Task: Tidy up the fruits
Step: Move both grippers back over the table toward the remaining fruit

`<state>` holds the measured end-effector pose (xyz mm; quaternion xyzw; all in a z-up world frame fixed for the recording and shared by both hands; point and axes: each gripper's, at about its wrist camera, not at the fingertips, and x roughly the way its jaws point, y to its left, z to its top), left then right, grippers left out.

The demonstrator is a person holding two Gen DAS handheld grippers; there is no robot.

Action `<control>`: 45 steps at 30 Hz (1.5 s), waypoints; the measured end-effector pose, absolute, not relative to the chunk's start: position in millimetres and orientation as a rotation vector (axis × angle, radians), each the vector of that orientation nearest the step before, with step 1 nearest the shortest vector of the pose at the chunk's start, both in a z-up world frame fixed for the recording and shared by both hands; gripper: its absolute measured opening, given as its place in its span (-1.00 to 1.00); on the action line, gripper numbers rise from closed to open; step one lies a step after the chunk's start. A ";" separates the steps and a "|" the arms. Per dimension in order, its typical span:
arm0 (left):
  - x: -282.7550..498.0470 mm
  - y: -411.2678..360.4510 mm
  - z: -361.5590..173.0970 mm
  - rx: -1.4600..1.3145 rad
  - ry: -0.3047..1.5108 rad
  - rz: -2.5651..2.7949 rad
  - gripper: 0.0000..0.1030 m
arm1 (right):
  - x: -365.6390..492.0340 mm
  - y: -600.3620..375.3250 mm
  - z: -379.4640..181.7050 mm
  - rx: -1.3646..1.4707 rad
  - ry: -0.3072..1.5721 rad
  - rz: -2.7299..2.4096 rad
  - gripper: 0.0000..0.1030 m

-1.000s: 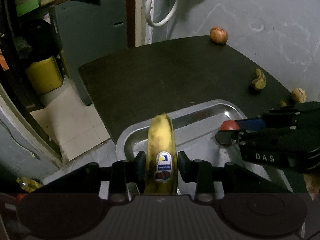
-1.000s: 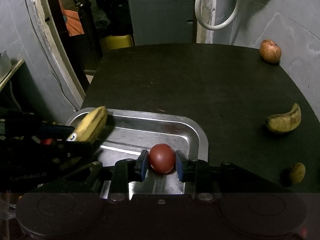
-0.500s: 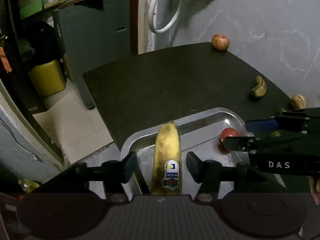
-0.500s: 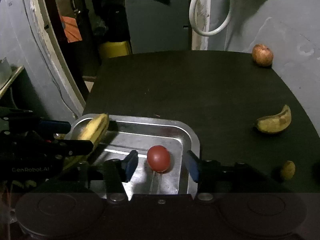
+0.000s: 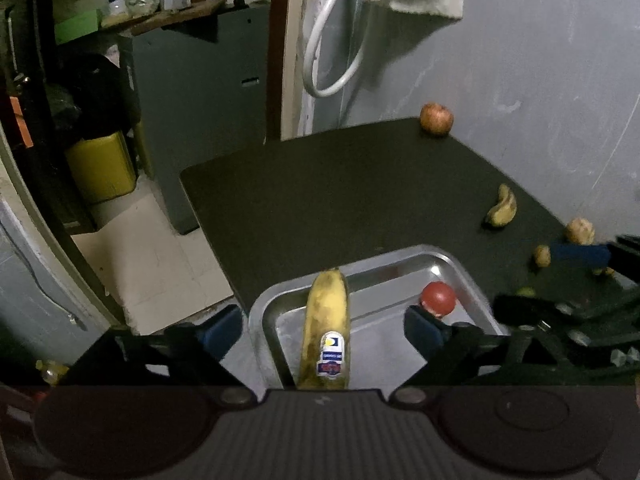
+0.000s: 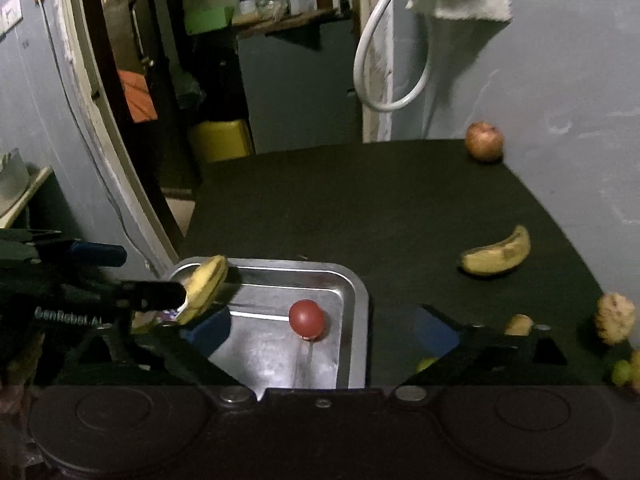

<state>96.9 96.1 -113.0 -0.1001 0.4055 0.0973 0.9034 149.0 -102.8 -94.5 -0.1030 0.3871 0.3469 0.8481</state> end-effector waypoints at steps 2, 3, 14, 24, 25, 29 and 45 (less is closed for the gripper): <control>92.4 94.0 -105.7 -0.217 0.818 0.198 0.91 | 139.1 -115.1 -85.6 -0.205 0.805 0.725 0.98; 90.1 92.5 -102.1 -0.222 0.809 0.194 0.94 | 134.4 -121.0 -82.2 -0.200 0.802 0.720 0.98; 63.2 57.4 -78.8 -0.268 0.767 0.124 0.99 | 75.7 -192.9 -54.0 -0.110 0.814 0.604 0.98; 40.2 5.4 -62.0 -0.193 0.764 0.027 0.99 | 39.2 -265.8 -47.9 0.015 0.848 0.464 0.98; 39.2 0.3 -59.3 -0.186 0.760 0.020 0.99 | 36.9 -272.8 -46.8 0.027 0.844 0.450 0.98; 36.8 -22.8 -49.5 -0.153 0.742 -0.008 0.99 | 25.8 -294.9 -38.5 0.074 0.797 0.361 0.98; 38.9 -63.6 -38.8 -0.067 0.724 -0.073 0.99 | 12.8 -330.3 -31.2 0.080 0.758 0.229 0.99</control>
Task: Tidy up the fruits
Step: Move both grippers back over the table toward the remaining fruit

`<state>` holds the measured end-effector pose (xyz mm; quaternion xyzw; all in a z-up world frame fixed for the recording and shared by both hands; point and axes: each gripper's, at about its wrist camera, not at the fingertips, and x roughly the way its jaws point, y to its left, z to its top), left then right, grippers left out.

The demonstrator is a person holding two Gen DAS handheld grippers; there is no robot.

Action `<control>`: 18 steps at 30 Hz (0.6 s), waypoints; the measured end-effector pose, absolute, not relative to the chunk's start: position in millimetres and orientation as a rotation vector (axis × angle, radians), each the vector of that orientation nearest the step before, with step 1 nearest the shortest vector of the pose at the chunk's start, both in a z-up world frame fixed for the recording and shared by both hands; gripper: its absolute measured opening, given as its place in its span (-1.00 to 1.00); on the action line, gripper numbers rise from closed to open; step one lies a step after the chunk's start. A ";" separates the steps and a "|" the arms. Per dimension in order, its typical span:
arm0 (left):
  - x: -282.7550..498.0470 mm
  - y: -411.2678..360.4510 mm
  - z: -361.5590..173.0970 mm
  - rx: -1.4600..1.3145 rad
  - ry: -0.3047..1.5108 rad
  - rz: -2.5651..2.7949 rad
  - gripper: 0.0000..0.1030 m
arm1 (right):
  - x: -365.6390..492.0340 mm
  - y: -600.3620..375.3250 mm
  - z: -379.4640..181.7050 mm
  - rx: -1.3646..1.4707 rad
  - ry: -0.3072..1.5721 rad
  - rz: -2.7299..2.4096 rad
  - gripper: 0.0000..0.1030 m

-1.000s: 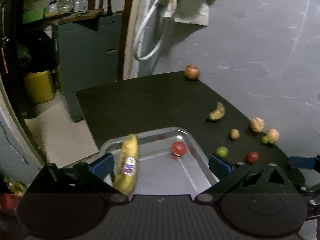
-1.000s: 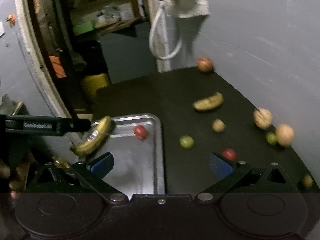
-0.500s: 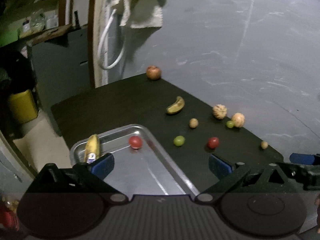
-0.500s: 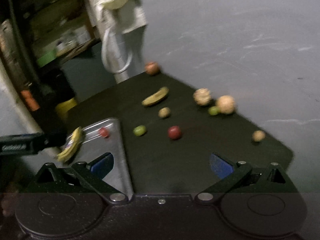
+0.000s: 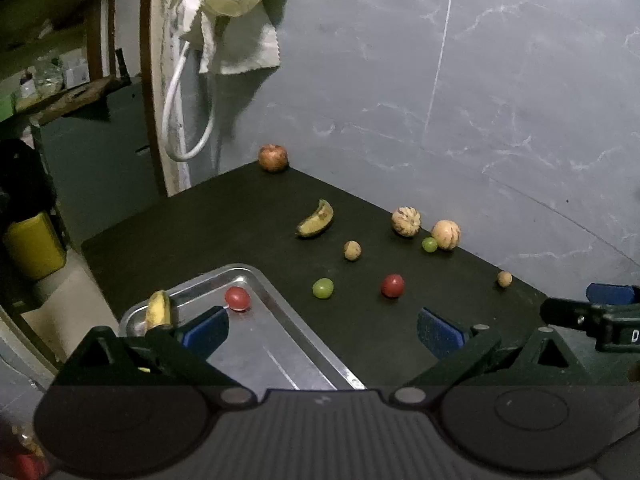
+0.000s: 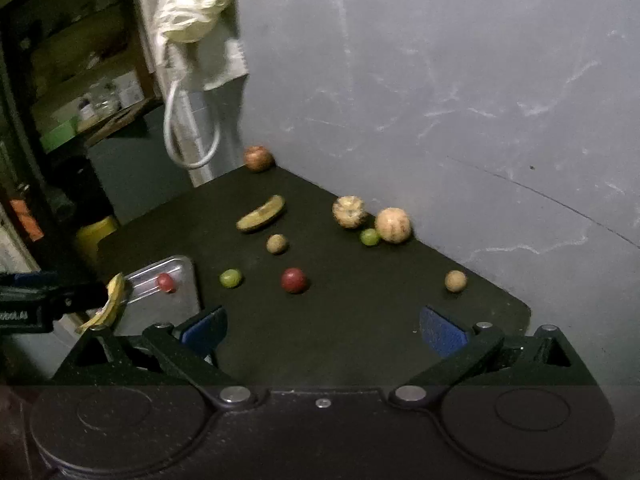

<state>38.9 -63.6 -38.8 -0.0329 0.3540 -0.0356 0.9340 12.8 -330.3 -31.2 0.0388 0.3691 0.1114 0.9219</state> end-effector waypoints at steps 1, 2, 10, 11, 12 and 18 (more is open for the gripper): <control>42.5 -64.5 -40.8 -0.067 0.728 -0.080 0.99 | 19.8 -334.6 -37.6 0.111 0.805 0.234 0.98; 47.7 -65.5 -43.0 -0.064 0.734 -0.092 0.99 | 23.1 -338.3 -42.0 0.142 0.831 0.248 0.91; 88.6 -73.4 -58.5 -0.036 0.756 -0.198 0.99 | 32.5 -332.7 -40.4 0.125 0.745 0.197 0.98; 93.3 -76.2 -61.6 -0.030 0.759 -0.212 0.99 | 35.0 -333.2 -43.6 0.122 0.745 0.175 0.98; 99.5 -79.2 -65.9 -0.021 0.761 -0.233 0.99 | 38.4 -334.8 -45.3 0.116 0.743 0.154 0.98; 136.0 -113.2 -102.6 0.024 0.789 -0.327 0.99 | 83.2 -357.9 -64.4 0.098 0.769 0.031 0.92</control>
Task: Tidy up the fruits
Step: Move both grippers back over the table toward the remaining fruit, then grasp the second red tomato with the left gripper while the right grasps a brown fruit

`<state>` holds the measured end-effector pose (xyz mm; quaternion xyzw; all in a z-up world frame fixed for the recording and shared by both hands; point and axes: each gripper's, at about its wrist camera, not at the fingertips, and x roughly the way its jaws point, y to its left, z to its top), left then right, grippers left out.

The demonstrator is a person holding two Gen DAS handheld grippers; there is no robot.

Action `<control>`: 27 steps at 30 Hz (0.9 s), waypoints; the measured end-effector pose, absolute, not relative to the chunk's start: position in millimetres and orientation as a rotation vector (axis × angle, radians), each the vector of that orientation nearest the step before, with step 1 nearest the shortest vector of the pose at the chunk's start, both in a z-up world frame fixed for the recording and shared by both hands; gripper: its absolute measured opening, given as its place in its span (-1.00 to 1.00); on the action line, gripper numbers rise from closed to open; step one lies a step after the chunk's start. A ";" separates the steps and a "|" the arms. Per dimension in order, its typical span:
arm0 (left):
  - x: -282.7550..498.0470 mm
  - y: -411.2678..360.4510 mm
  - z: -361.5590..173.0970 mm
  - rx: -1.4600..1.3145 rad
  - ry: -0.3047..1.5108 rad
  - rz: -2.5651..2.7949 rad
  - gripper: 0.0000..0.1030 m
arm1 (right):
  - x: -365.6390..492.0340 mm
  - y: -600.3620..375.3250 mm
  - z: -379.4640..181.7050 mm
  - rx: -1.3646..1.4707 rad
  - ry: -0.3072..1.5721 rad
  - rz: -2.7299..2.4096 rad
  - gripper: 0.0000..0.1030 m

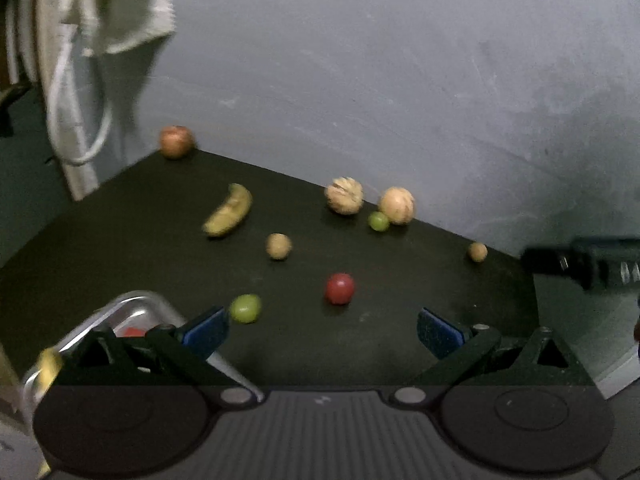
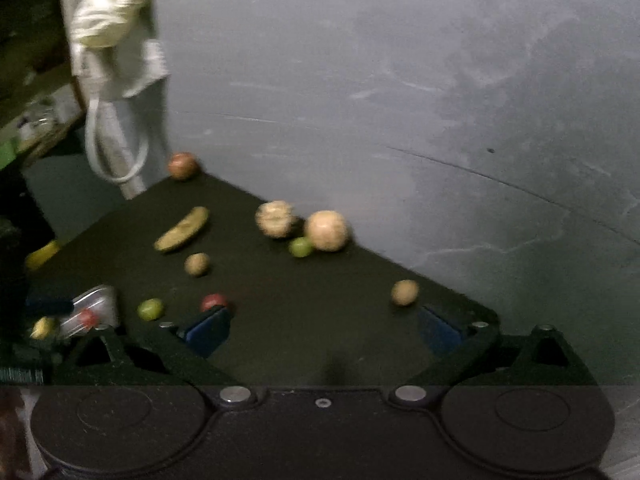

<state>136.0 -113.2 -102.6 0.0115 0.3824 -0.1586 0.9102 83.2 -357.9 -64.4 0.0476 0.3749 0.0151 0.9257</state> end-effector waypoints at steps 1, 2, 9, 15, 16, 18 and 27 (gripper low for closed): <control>142.3 -121.2 -109.4 0.032 0.787 -0.340 0.99 | 89.3 -361.5 -67.5 0.095 0.769 0.019 0.92; 146.5 -127.9 -114.6 0.038 0.785 -0.348 0.99 | 96.9 -365.2 -71.5 0.088 0.773 0.009 0.92; 178.9 -164.3 -145.3 0.041 0.791 -0.341 0.98 | 132.1 -374.5 -110.6 0.027 0.836 -0.007 0.81; 195.6 -176.3 -161.2 0.041 0.806 -0.275 0.95 | 147.5 -385.3 -135.2 0.025 0.868 0.005 0.71; 197.9 -178.2 -163.7 0.043 0.810 -0.266 0.93 | 149.8 -387.6 -137.9 0.028 0.874 0.010 0.63; 201.8 -180.4 -166.9 0.048 0.814 -0.249 0.91 | 154.7 -391.4 -142.8 0.037 0.883 0.018 0.58; 214.0 -182.8 -177.4 0.034 0.851 -0.197 0.69 | 169.6 -398.7 -152.6 0.040 0.891 0.056 0.49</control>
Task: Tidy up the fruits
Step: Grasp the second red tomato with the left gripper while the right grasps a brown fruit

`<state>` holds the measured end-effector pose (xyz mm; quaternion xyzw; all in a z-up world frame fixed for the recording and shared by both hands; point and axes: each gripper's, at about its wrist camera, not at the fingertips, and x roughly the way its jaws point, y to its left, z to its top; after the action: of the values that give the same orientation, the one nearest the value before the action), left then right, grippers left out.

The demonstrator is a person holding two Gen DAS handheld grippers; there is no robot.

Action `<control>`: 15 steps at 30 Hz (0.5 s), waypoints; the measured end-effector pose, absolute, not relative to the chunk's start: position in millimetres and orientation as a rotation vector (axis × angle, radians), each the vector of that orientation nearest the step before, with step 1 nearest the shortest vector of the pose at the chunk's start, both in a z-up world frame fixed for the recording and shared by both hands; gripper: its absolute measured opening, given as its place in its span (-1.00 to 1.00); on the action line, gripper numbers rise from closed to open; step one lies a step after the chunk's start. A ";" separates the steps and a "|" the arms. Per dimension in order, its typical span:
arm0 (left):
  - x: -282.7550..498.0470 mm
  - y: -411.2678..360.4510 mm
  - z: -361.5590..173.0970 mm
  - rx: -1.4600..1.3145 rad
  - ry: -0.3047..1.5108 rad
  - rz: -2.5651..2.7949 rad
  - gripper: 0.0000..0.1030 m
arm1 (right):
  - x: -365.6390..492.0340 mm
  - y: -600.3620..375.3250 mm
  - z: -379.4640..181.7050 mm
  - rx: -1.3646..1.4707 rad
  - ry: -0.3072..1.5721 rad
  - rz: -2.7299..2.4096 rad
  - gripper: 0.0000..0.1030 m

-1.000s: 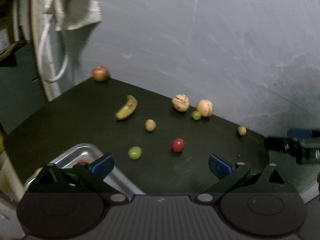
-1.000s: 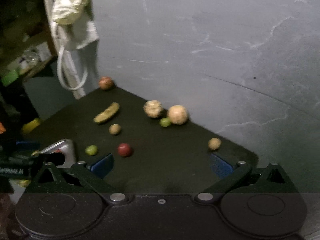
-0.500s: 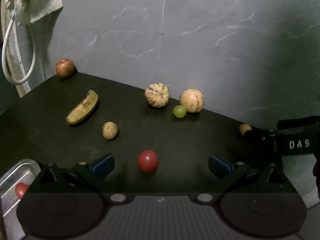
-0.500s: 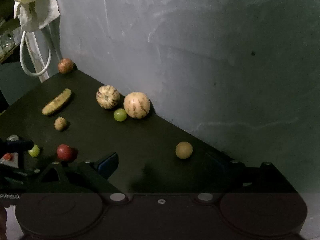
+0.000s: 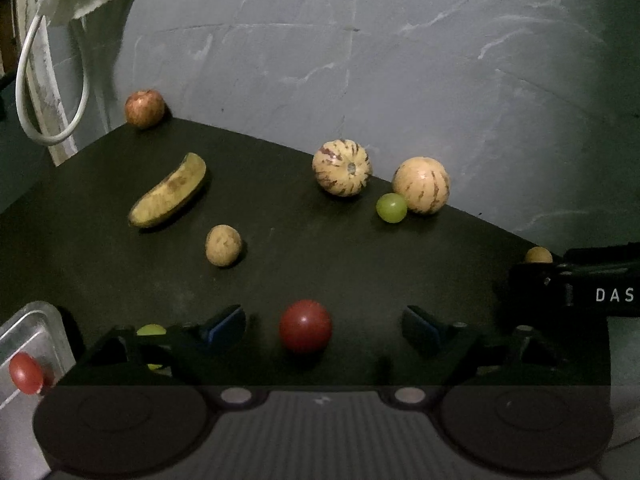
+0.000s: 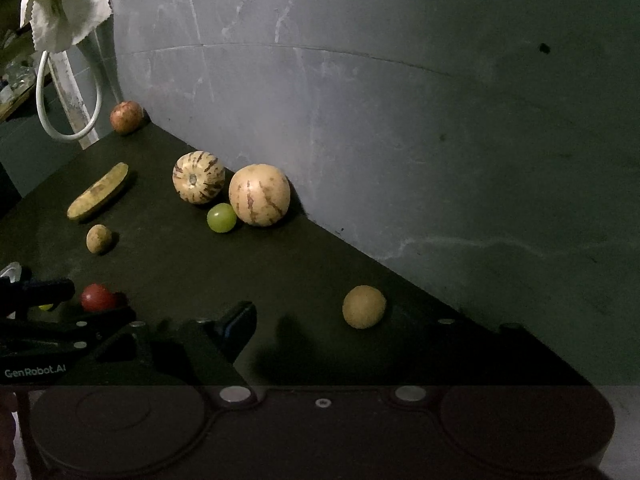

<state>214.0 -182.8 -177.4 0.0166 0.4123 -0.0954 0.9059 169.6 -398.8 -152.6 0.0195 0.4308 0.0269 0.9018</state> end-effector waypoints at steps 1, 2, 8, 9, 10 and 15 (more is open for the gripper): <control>215.0 -182.7 -178.2 0.033 0.855 -0.191 0.66 | 170.8 -399.4 -153.2 0.038 0.891 0.059 0.49; 215.5 -183.0 -178.8 0.033 0.858 -0.184 0.64 | 172.1 -399.3 -154.0 0.035 0.892 0.061 0.48; 222.2 -185.7 -184.8 0.037 0.883 -0.166 0.33 | 179.5 -401.4 -159.9 0.022 0.903 0.076 0.42; 223.1 -186.2 -185.9 0.040 0.888 -0.162 0.20 | 180.4 -401.9 -160.6 0.022 0.905 0.076 0.42; 222.6 -186.7 -186.0 0.047 0.883 -0.155 0.11 | 181.2 -402.3 -161.2 0.023 0.906 0.077 0.41; 222.7 -187.3 -185.6 0.059 0.879 -0.149 -0.27 | 182.3 -401.1 -163.3 0.014 0.908 0.090 0.40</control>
<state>222.7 -187.3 -185.6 0.0284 0.4248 -0.0722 0.9019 182.3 -401.1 -163.3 0.0066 0.4385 0.0433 0.8977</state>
